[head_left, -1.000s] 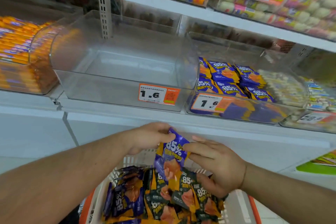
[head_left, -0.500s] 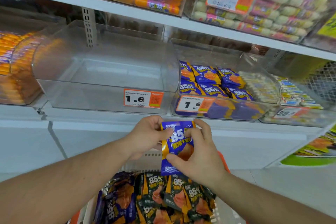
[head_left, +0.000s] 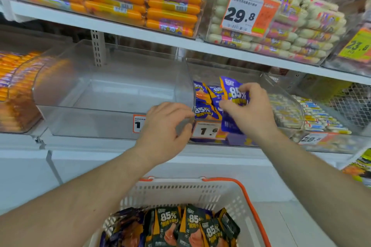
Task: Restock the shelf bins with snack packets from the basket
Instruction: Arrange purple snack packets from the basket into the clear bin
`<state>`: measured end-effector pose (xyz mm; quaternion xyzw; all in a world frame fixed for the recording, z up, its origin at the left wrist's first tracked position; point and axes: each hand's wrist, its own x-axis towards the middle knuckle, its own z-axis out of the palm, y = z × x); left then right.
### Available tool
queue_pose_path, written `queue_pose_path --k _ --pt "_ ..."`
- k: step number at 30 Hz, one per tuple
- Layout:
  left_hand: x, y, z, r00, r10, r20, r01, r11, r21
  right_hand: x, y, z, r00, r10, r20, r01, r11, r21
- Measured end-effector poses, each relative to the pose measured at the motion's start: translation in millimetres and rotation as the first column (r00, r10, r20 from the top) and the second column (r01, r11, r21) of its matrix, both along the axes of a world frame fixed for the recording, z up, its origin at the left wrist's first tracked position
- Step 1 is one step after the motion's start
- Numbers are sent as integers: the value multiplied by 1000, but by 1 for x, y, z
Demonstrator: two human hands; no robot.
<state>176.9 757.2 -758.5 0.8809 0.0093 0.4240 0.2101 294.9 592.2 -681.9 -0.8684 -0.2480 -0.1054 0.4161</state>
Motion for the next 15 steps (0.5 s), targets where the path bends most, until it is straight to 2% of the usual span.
queue_pose_path --k 3,5,10,13,15 --pt "6 8 -8 972 131 -194 -103 984 147 43 29 11 973 0 -229 -24 994 -104" --pt "7 11 -16 937 181 -299 -122 971 208 59 47 4 948 4 -320 -69 979 -193" --pt "7 10 -15 901 227 -371 -144 960 240 74 75 -14 959 25 -281 -158 873 -461" --pt "6 11 -14 891 226 -393 -131 958 254 68 79 -19 960 82 -266 -243 712 -659" --pt "6 11 -14 887 225 -404 -128 959 253 61 78 -20 955 137 -263 -290 615 -733"
